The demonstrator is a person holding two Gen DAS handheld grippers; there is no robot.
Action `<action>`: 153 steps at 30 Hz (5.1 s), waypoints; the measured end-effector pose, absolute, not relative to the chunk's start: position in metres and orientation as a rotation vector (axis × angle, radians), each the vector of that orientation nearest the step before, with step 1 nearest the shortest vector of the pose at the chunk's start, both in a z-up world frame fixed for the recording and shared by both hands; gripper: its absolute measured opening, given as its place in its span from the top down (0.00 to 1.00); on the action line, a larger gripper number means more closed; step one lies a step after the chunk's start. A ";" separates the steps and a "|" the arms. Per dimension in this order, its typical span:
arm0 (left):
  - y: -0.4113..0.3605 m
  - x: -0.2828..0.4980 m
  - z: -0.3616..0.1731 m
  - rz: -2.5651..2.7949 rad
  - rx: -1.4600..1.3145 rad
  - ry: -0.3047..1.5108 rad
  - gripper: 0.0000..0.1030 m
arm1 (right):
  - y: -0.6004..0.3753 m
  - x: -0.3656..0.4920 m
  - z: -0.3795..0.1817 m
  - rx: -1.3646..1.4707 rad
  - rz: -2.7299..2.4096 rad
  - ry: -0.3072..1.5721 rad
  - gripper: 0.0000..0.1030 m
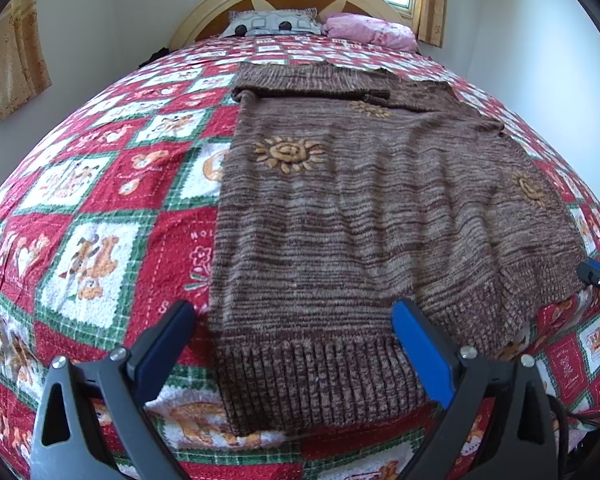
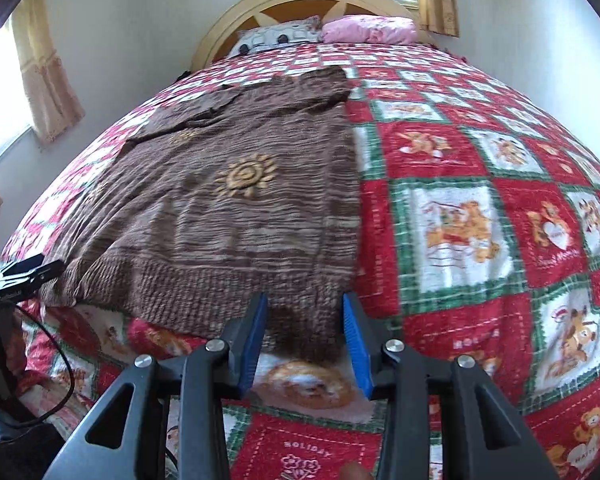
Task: Fold small clothes
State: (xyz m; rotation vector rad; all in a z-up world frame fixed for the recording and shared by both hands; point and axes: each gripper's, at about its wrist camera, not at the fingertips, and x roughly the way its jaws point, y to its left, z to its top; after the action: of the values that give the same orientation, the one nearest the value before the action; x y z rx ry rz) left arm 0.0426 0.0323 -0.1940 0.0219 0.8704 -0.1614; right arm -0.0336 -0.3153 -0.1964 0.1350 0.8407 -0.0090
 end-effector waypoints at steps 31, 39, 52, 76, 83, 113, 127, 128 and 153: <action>0.063 0.037 -0.184 -0.232 -0.128 0.887 0.90 | -0.339 -0.043 -0.196 0.381 0.126 0.791 0.94; 0.076 0.041 -0.178 -0.283 -0.223 0.865 0.91 | -0.343 -0.045 -0.188 0.388 0.140 0.754 0.94; 0.090 0.058 -0.131 -0.358 -0.300 0.748 0.91 | -0.348 -0.048 -0.132 0.484 0.236 0.610 0.95; 0.105 0.163 -0.090 -0.351 -0.391 0.693 0.92 | -0.388 0.060 -0.069 0.531 0.250 0.525 0.95; 0.096 0.208 -0.090 -0.317 -0.374 0.707 0.92 | -0.390 0.109 -0.066 0.530 0.232 0.532 0.95; 0.068 0.400 -0.145 -0.240 -0.315 0.862 0.92 | -0.429 0.355 -0.143 0.539 0.081 0.754 0.95; 0.082 0.383 -0.123 -0.121 -0.188 0.786 0.48 | -0.424 0.370 -0.150 0.455 0.032 0.766 0.47; 0.078 0.374 -0.123 -0.145 -0.161 0.779 0.48 | -0.412 0.364 -0.146 0.398 0.043 0.773 0.47; 0.040 0.385 -0.148 0.077 0.214 0.823 0.30 | -0.344 0.386 -0.155 0.062 0.010 0.890 0.47</action>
State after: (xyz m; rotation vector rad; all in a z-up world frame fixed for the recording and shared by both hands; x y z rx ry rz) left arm 0.3850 0.0397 -0.1479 0.2138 0.8231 0.0772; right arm 0.3861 -0.3440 -0.1554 0.0616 0.8895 0.0102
